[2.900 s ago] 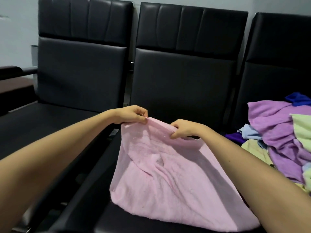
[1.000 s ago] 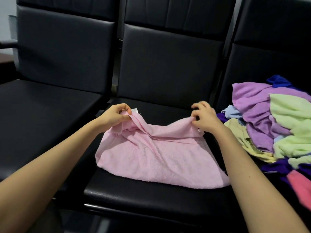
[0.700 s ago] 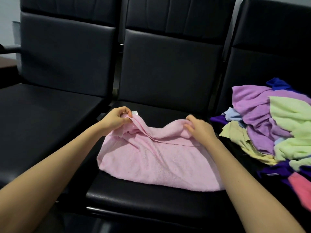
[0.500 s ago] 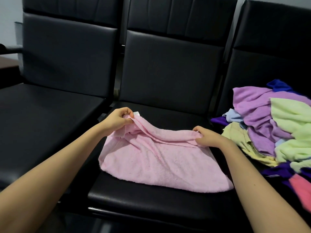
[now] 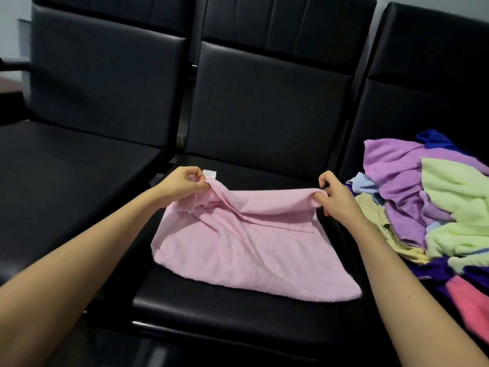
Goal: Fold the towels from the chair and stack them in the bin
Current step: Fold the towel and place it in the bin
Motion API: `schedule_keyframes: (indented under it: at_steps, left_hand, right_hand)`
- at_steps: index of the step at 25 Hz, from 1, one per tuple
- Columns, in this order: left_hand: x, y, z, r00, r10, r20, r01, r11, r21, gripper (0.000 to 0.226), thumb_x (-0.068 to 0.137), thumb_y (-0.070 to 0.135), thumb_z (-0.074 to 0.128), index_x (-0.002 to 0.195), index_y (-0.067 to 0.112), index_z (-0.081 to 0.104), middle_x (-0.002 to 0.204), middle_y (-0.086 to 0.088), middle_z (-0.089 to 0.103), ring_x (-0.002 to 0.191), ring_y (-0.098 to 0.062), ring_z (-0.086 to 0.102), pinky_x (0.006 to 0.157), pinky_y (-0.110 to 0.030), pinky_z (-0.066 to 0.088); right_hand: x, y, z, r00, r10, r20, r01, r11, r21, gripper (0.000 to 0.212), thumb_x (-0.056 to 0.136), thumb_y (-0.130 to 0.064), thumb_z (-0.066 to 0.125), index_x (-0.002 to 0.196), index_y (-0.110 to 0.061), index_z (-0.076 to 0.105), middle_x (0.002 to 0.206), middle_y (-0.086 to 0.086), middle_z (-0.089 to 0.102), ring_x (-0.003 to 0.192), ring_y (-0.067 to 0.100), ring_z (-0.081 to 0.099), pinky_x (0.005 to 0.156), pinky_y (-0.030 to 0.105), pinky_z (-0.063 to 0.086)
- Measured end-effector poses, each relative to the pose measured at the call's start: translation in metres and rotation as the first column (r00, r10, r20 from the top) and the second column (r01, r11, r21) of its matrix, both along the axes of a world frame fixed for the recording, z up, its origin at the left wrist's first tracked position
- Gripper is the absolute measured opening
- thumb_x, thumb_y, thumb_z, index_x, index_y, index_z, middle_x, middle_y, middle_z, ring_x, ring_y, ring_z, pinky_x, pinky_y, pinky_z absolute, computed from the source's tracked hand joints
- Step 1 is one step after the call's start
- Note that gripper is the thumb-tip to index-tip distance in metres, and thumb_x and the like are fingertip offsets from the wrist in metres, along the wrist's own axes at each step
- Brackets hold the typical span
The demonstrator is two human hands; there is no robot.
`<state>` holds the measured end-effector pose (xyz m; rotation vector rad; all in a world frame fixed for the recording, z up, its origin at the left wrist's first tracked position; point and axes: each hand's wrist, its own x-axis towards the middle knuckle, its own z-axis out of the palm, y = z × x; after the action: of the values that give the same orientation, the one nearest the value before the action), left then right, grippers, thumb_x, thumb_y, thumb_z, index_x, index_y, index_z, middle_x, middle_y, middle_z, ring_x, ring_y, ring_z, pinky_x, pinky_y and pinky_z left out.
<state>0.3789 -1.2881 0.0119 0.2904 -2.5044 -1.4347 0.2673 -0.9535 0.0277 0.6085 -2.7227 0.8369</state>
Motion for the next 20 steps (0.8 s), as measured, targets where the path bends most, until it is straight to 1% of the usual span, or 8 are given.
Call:
schedule_keyframes:
  at_steps: [2, 4, 7, 9, 11, 13, 16, 20]
  left_hand:
    - [-0.001, -0.003, 0.000, 0.999, 0.053, 0.005, -0.053, 0.999, 0.013, 0.021, 0.083, 0.015, 0.068, 0.066, 0.014, 0.056, 0.070, 0.002, 0.058, 0.067, -0.012, 0.053, 0.063, -0.023, 0.042]
    - [-0.001, -0.006, -0.003, 0.995, 0.085, 0.044, -0.084, 0.996, -0.020, 0.025, 0.086, 0.021, 0.065, 0.064, 0.013, 0.057, 0.066, 0.002, 0.056, 0.065, -0.013, 0.051, 0.063, -0.024, 0.040]
    - [-0.002, -0.007, -0.007, 0.993, 0.078, 0.094, -0.072, 0.995, -0.064, 0.026, 0.089, 0.021, 0.060, 0.066, 0.011, 0.059, 0.068, 0.000, 0.056, 0.069, -0.015, 0.052, 0.066, -0.027, 0.041]
    - [-0.003, -0.008, -0.008, 0.990, 0.099, 0.099, -0.092, 0.993, -0.076, 0.021, 0.088, 0.019, 0.060, 0.069, 0.011, 0.061, 0.070, 0.000, 0.058, 0.072, -0.016, 0.053, 0.065, -0.026, 0.042]
    - [-0.005, -0.008, -0.008, 0.989, 0.115, 0.098, -0.107, 0.991, -0.082, 0.021, 0.088, 0.018, 0.059, 0.068, 0.012, 0.061, 0.071, 0.000, 0.058, 0.072, -0.016, 0.054, 0.063, -0.026, 0.041]
    - [-0.006, -0.008, -0.009, 0.988, 0.124, 0.096, -0.115, 0.989, -0.096, 0.025, 0.089, 0.019, 0.058, 0.064, 0.013, 0.058, 0.067, 0.000, 0.056, 0.070, -0.017, 0.052, 0.061, -0.026, 0.040]
    - [-0.005, -0.006, -0.010, 0.984, 0.165, 0.059, -0.152, 0.971, -0.185, 0.037, 0.092, 0.026, 0.054, 0.059, 0.011, 0.050, 0.060, 0.000, 0.049, 0.062, -0.017, 0.046, 0.054, -0.028, 0.034]
    - [-0.006, -0.007, -0.007, 0.982, 0.190, -0.004, -0.185, 0.953, -0.240, 0.028, 0.092, 0.026, 0.055, 0.068, 0.012, 0.056, 0.071, 0.000, 0.056, 0.071, -0.017, 0.051, 0.059, -0.028, 0.036]
  right_hand:
    - [0.002, -0.005, 0.001, 0.998, 0.048, -0.031, -0.049, 0.998, -0.042, 0.027, 0.080, -0.010, 0.057, 0.073, -0.025, 0.035, 0.058, 0.001, 0.044, 0.054, 0.022, 0.042, 0.056, 0.032, 0.036]
    - [0.004, -0.007, 0.000, 0.974, 0.200, 0.107, -0.196, 0.980, -0.047, 0.030, 0.077, -0.004, 0.058, 0.069, -0.024, 0.038, 0.060, -0.003, 0.039, 0.058, 0.015, 0.034, 0.058, 0.031, 0.031]
    - [0.005, -0.007, -0.002, 0.907, 0.309, 0.287, -0.321, 0.947, -0.006, 0.030, 0.074, 0.008, 0.047, 0.070, -0.021, 0.043, 0.068, -0.001, 0.044, 0.063, 0.014, 0.036, 0.060, 0.032, 0.033]
    - [0.004, -0.006, -0.002, 0.921, 0.285, 0.264, -0.314, 0.947, 0.074, 0.035, 0.073, 0.012, 0.043, 0.063, -0.021, 0.050, 0.067, -0.003, 0.048, 0.063, 0.013, 0.041, 0.061, 0.030, 0.036]
    - [0.004, -0.008, -0.001, 0.952, 0.216, 0.215, -0.270, 0.924, 0.269, 0.042, 0.075, 0.010, 0.045, 0.057, -0.025, 0.059, 0.075, -0.005, 0.055, 0.071, 0.017, 0.052, 0.068, 0.033, 0.044]
    - [0.005, -0.009, -0.003, 0.981, 0.161, 0.105, -0.192, 0.860, 0.473, 0.035, 0.081, 0.003, 0.047, 0.070, -0.019, 0.071, 0.091, -0.005, 0.056, 0.086, 0.023, 0.057, 0.075, 0.033, 0.046]
    - [0.002, -0.008, -0.012, 0.984, 0.170, -0.053, -0.126, 0.876, 0.465, 0.026, 0.090, -0.005, 0.046, 0.106, -0.005, 0.067, 0.117, 0.002, 0.051, 0.098, 0.023, 0.054, 0.078, 0.028, 0.043]
    - [0.006, -0.004, -0.019, 0.967, 0.202, 0.155, -0.248, 0.885, 0.393, 0.034, 0.081, -0.030, 0.068, 0.109, -0.014, 0.056, 0.120, -0.008, 0.037, 0.103, 0.013, 0.049, 0.087, 0.030, 0.046]
